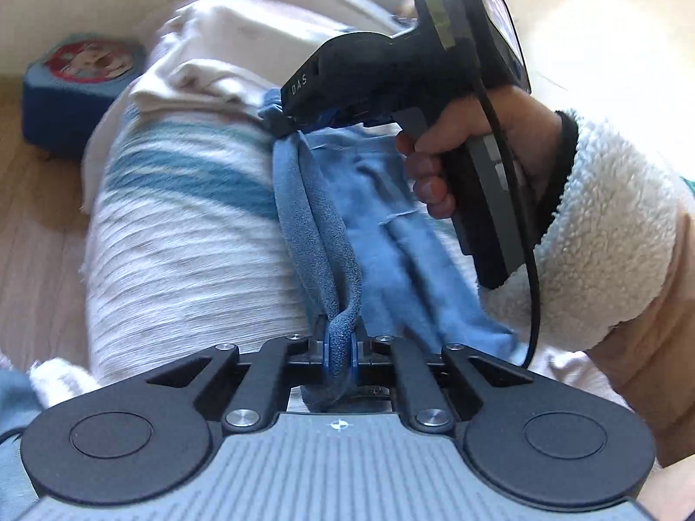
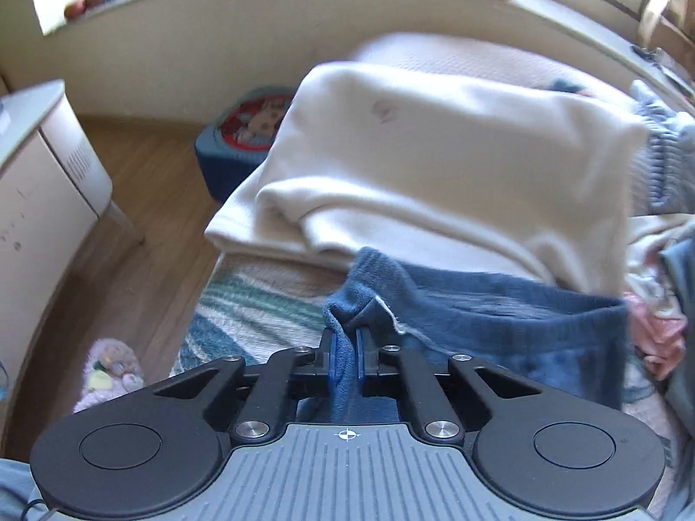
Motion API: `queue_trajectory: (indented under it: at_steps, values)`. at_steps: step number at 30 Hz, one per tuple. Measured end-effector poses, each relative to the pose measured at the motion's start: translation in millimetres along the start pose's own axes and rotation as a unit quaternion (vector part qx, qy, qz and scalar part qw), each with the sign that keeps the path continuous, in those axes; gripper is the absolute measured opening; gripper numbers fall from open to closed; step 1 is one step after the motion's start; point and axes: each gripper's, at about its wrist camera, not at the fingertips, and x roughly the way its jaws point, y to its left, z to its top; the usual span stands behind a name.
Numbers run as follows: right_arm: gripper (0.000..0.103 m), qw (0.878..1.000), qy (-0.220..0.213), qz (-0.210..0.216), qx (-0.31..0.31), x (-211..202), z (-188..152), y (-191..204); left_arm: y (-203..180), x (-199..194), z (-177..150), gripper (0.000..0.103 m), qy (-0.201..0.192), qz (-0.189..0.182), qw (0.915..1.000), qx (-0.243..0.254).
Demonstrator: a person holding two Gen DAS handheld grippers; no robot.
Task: Fold clothes
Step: 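Grasp the blue sweatpants with both grippers and lift them off the sweatshirt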
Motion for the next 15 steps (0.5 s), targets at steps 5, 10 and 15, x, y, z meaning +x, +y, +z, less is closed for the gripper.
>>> queue_trajectory:
  at_steps: [5, 10, 15]
  values:
    - [0.008, 0.998, -0.029, 0.049, 0.035, -47.0, 0.3, -48.6, -57.8, 0.0, 10.0, 0.007, 0.002, -0.032, 0.9972, 0.068]
    - [0.008, 0.991, -0.043, 0.103, 0.073, -71.2, -0.2, -112.5, -119.1, 28.4, 16.2, 0.007, 0.016, -0.047, 0.9903, 0.13]
    - [0.008, 0.986, -0.036, 0.101, 0.125, -72.0, -21.2, -178.1, -156.6, 74.3, 5.9, 0.008, 0.065, -0.061, 0.9822, 0.165]
